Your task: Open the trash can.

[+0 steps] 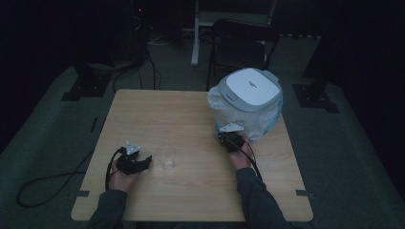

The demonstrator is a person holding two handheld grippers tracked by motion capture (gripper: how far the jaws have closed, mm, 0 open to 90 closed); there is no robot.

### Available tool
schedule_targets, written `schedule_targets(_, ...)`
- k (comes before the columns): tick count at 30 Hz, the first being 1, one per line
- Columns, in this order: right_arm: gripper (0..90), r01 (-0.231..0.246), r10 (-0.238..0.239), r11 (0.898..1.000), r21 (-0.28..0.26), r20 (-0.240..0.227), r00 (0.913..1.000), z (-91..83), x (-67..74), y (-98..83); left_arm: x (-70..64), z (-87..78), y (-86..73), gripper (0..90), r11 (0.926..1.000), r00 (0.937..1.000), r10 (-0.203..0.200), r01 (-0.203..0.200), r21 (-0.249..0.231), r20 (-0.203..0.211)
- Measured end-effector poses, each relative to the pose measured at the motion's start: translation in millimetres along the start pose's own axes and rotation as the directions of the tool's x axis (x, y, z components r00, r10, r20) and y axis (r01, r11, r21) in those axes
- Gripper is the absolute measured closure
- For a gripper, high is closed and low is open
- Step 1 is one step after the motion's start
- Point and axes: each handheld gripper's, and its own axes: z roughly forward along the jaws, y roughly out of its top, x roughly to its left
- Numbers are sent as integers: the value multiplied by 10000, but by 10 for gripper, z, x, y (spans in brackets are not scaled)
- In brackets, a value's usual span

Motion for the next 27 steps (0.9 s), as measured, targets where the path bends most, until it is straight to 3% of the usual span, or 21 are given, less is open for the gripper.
schedule_targets(9,900,-366,361,9989,-295,-182,9992,22,-9,-69,-5,0,1,384,10000,10000,4,-4,5,1)
schedule_targets(27,900,-210,208,9997,-129,-147,9997,55,6,-93,-16,-6,8,385,9999,10000,23,-23,115,36)
